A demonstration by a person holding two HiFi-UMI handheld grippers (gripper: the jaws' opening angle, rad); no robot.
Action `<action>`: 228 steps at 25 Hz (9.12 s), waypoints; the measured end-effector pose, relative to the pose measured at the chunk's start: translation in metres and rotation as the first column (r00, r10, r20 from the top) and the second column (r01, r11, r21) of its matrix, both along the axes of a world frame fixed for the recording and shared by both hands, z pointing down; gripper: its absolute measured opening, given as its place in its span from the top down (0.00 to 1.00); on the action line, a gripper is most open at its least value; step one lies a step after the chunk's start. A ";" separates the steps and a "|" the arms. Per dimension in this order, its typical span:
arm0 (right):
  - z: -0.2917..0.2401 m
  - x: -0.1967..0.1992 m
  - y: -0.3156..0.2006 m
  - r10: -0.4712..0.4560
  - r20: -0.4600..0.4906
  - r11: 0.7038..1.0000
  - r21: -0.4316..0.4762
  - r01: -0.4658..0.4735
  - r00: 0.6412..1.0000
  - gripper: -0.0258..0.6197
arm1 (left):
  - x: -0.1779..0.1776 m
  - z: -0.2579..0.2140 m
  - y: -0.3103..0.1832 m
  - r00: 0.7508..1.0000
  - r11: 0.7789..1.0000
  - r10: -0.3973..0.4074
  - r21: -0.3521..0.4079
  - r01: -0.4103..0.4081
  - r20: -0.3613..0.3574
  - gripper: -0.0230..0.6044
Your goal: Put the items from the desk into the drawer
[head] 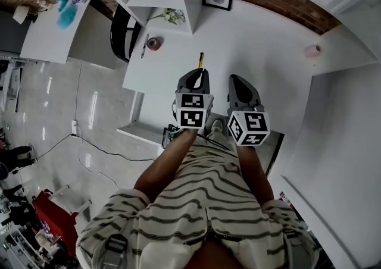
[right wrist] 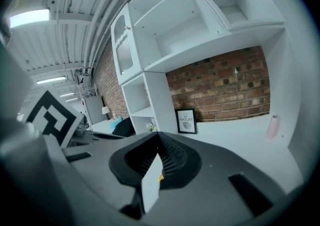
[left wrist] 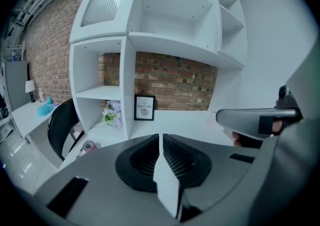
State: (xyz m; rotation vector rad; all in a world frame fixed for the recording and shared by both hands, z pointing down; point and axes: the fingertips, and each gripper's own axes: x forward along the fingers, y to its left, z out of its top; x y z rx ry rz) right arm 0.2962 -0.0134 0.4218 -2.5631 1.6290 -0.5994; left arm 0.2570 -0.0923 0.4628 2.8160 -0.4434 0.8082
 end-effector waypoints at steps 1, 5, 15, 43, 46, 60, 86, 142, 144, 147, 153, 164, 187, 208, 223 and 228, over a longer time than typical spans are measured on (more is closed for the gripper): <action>0.002 0.000 -0.001 -0.003 0.006 1.000 -0.005 0.003 1.000 0.94 | 0.002 0.005 -0.002 1.000 1.000 0.006 -0.010 -0.006 0.024 0.95; 0.012 0.001 -0.004 -0.020 0.031 0.999 -0.038 0.021 0.999 0.94 | 0.010 0.023 -0.011 0.994 0.999 0.031 -0.047 -0.026 0.106 0.89; 0.034 0.001 -0.006 -0.055 0.113 0.992 -0.105 0.067 0.992 0.94 | 0.024 0.060 -0.031 0.979 0.998 0.038 -0.061 -0.026 0.200 0.78; 0.063 0.022 -0.018 -0.076 0.180 0.985 -0.137 0.101 0.981 0.94 | 0.058 0.203 -0.069 0.846 0.942 0.145 -0.333 0.040 0.512 0.71; 0.064 0.026 -0.017 -0.073 0.175 0.984 -0.147 0.099 0.982 0.94 | 0.058 0.214 -0.071 0.827 0.943 0.153 -0.331 0.043 0.542 0.71; 0.077 0.032 -0.020 -0.073 0.191 0.979 -0.172 0.107 0.979 0.94 | 0.063 0.262 -0.083 0.764 0.944 0.152 -0.321 0.076 0.628 0.72; 0.076 0.038 -0.006 -0.042 0.201 0.983 -0.169 0.077 0.979 0.94 | 0.059 0.282 -0.088 0.717 0.953 0.151 -0.292 0.076 0.680 0.86; -0.026 0.006 0.016 0.005 0.006 1.000 -0.027 -0.005 1.000 0.94 | 0.030 0.007 -0.016 0.999 0.992 0.017 -0.123 -0.014 0.030 0.86; -0.028 0.005 0.015 0.003 0.000 1.000 -0.021 -0.003 1.000 0.94 | 0.026 -0.006 -0.015 1.000 0.994 0.009 -0.106 -0.010 -0.005 0.86; -0.033 0.003 0.014 0.001 -0.008 1.000 -0.009 -0.001 1.000 0.94 | 0.019 -0.022 -0.013 0.999 0.997 0.002 -0.079 -0.005 -0.044 0.86; -0.043 -0.004 0.013 -0.006 -0.027 1.000 0.012 0.006 1.000 0.94 | 0.009 -0.047 -0.004 0.994 0.999 0.033 -0.015 -0.034 -0.108 0.86; -0.058 -0.012 0.008 -0.014 -0.087 0.999 0.028 0.016 0.996 0.94 | -0.011 -0.097 0.011 0.964 0.998 0.025 0.070 -0.007 -0.266 0.86; -0.080 -0.019 0.013 0.004 -0.144 0.995 0.098 0.010 0.990 0.94 | -0.034 -0.126 0.038 0.933 0.983 0.050 0.181 0.016 -0.357 0.86; -0.085 -0.023 0.013 -0.006 -0.160 0.993 0.111 0.024 0.987 0.94 | -0.038 -0.136 0.043 0.912 0.977 0.059 0.212 0.031 -0.407 0.86; -0.083 -0.023 0.016 -0.006 -0.163 0.994 0.103 0.023 0.987 0.94 | -0.038 -0.136 0.042 0.909 0.980 0.044 0.197 0.042 -0.414 0.86; -0.084 -0.021 0.018 0.000 -0.162 0.994 0.104 0.017 0.987 0.94 | -0.036 -0.139 0.045 0.909 0.977 0.052 0.208 0.039 -0.414 0.86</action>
